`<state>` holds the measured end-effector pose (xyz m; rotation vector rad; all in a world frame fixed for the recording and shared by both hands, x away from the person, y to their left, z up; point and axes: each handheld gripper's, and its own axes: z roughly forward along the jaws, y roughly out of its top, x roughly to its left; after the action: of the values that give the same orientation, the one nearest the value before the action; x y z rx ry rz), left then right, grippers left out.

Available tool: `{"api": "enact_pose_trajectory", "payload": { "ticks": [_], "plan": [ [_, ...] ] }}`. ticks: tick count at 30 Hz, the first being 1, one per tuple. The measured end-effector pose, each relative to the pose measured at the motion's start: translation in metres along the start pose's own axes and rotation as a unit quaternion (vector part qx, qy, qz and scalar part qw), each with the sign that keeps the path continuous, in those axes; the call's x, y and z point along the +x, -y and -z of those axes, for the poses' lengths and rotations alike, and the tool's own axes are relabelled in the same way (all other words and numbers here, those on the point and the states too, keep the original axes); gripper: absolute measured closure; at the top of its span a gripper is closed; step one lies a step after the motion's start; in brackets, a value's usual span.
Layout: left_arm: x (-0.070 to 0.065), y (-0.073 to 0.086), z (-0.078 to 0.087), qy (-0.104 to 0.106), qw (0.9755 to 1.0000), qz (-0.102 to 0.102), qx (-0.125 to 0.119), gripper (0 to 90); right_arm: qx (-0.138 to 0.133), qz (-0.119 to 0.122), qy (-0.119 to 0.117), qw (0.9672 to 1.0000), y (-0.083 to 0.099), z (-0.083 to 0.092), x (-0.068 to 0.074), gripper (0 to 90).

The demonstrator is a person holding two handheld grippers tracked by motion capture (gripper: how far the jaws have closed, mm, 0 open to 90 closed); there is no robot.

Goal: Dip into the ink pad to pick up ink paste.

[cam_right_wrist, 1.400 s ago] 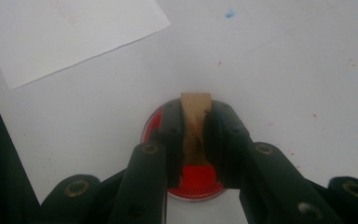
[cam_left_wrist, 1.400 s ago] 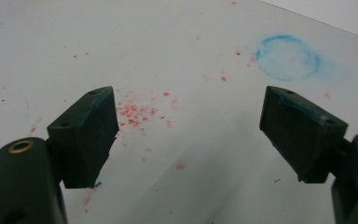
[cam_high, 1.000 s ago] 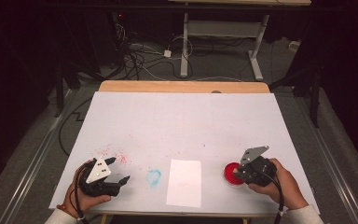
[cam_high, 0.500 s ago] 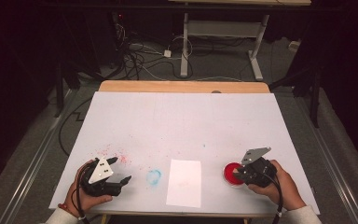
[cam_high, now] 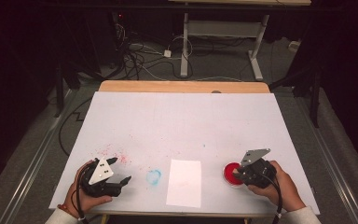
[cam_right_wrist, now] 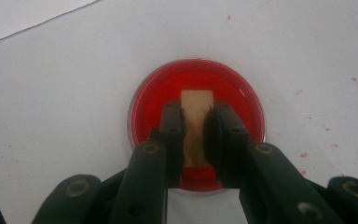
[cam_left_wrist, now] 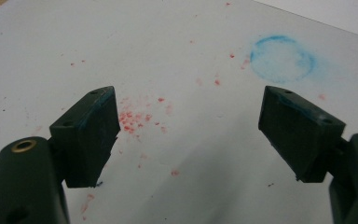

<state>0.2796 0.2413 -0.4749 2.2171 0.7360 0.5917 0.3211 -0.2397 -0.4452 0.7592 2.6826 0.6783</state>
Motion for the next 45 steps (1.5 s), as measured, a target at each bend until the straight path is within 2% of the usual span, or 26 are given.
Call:
{"api": "enact_pose_trajectory", "payload": {
  "ticks": [5,9,10,11,12,16,22,26,31,33,34,36,37,41,45],
  "plan": [
    [0.0,0.001,0.0,-0.001,1.0,0.001,0.0,19.4,-0.001,-0.002,0.001,1.0,-0.002,0.003,-0.001,76.2],
    [0.0,0.001,0.0,0.0,1.0,0.0,0.002,19.4,-0.038,-0.015,0.001,0.9991,-0.006,0.019,-0.003,76.2],
    [0.001,0.001,0.0,-0.002,1.0,-0.005,0.0,19.3,-0.047,-0.015,0.005,0.9988,-0.008,0.024,-0.003,76.2],
    [0.0,0.001,0.0,0.0,1.0,0.0,0.001,19.3,-0.061,-0.015,0.009,0.998,-0.01,0.034,-0.002,76.2],
    [0.0,0.001,0.0,0.0,1.0,0.001,0.002,19.3,-0.061,-0.015,0.009,0.998,-0.01,0.034,-0.002,76.2],
    [0.0,0.001,0.001,-0.001,1.0,0.001,0.001,19.3,-0.102,-0.014,0.029,0.9943,-0.015,0.059,0.003,76.2],
    [0.0,0.001,0.0,0.0,1.0,0.001,0.003,19.3,-0.121,-0.004,0.042,0.9917,-0.019,0.072,0.01,76.2],
    [0.0,0.001,0.0,0.003,1.0,0.0,0.002,19.3,-0.111,0.003,0.041,0.993,-0.02,0.068,0.012,76.2],
    [0.0,0.001,0.0,0.003,1.0,-0.002,0.004,19.3,-0.084,0.004,0.028,0.996,-0.02,0.053,0.01,76.2],
    [0.0,0.001,0.0,0.003,1.0,-0.002,0.005,19.3,-0.069,0.005,0.026,0.9973,-0.019,0.045,0.009,76.2],
    [0.0,0.001,-0.001,0.003,1.0,-0.002,0.006,19.4,-0.051,0.006,0.034,0.9981,-0.017,0.037,0.006,76.1],
    [-0.001,0.001,-0.001,0.004,1.0,-0.003,0.007,19.3,-0.047,0.001,0.032,0.9984,-0.016,0.032,0.004,76.2],
    [-0.001,0.001,-0.001,0.004,1.0,-0.003,0.007,19.3,-0.033,-0.006,0.03,0.999,-0.012,0.024,-0.001,76.1],
    [-0.001,0.001,-0.001,0.005,1.0,-0.004,0.007,19.3,-0.015,-0.015,0.022,0.9995,-0.008,0.011,-0.005,76.2],
    [-0.001,0.001,-0.001,0.005,1.0,-0.004,0.007,19.3,-0.004,-0.01,0.021,0.9997,-0.007,0.004,-0.006,76.1]
  ]
}}
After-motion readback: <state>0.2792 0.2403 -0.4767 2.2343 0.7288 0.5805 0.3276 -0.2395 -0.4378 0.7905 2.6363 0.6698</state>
